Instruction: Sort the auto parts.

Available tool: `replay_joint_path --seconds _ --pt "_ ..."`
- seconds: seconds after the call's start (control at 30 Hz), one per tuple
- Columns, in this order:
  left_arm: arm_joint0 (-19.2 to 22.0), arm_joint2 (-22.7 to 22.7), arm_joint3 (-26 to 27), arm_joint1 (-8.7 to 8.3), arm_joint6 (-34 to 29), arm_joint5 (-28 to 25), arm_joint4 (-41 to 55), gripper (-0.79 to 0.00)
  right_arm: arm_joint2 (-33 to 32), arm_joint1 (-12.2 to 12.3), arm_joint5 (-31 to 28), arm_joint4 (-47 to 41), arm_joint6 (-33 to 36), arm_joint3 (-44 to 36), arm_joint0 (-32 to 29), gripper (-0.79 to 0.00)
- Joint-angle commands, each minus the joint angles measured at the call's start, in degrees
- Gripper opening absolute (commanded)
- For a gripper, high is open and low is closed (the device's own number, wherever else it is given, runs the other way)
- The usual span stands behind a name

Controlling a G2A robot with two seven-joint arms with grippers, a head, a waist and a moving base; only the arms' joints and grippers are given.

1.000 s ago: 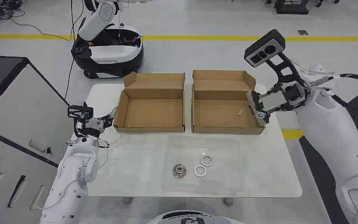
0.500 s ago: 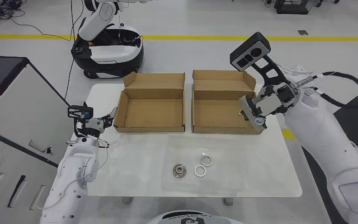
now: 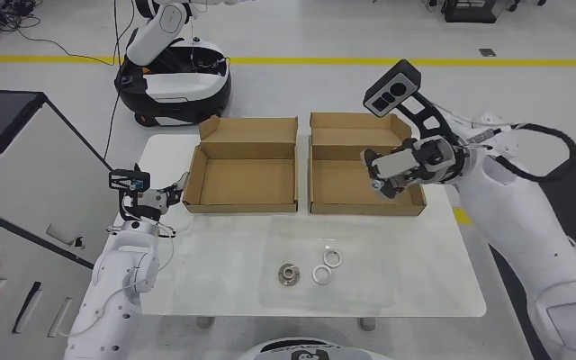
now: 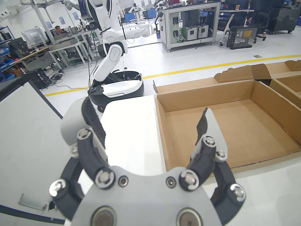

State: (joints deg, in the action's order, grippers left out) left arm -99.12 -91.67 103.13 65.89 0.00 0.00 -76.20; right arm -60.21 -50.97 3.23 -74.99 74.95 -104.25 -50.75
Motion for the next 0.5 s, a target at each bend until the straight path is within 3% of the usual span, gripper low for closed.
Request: replay_joint_path --seconds 0.0,0.23,0.47 --pt "0.0 0.0 0.0 0.0 0.0 0.0 0.0 0.0 0.04 -0.25 0.46 -2.95 1.0 -0.35 -0.92 -0.785" --pt "0.0 0.0 0.0 0.0 0.0 0.0 0.0 0.0 0.6 -1.73 1.51 -15.12 7.11 -1.38 -2.97 -0.785" --pt "0.0 0.0 0.0 0.0 0.0 0.0 0.0 0.0 0.17 -2.96 2.35 -19.69 9.01 -2.33 -3.91 -0.785"
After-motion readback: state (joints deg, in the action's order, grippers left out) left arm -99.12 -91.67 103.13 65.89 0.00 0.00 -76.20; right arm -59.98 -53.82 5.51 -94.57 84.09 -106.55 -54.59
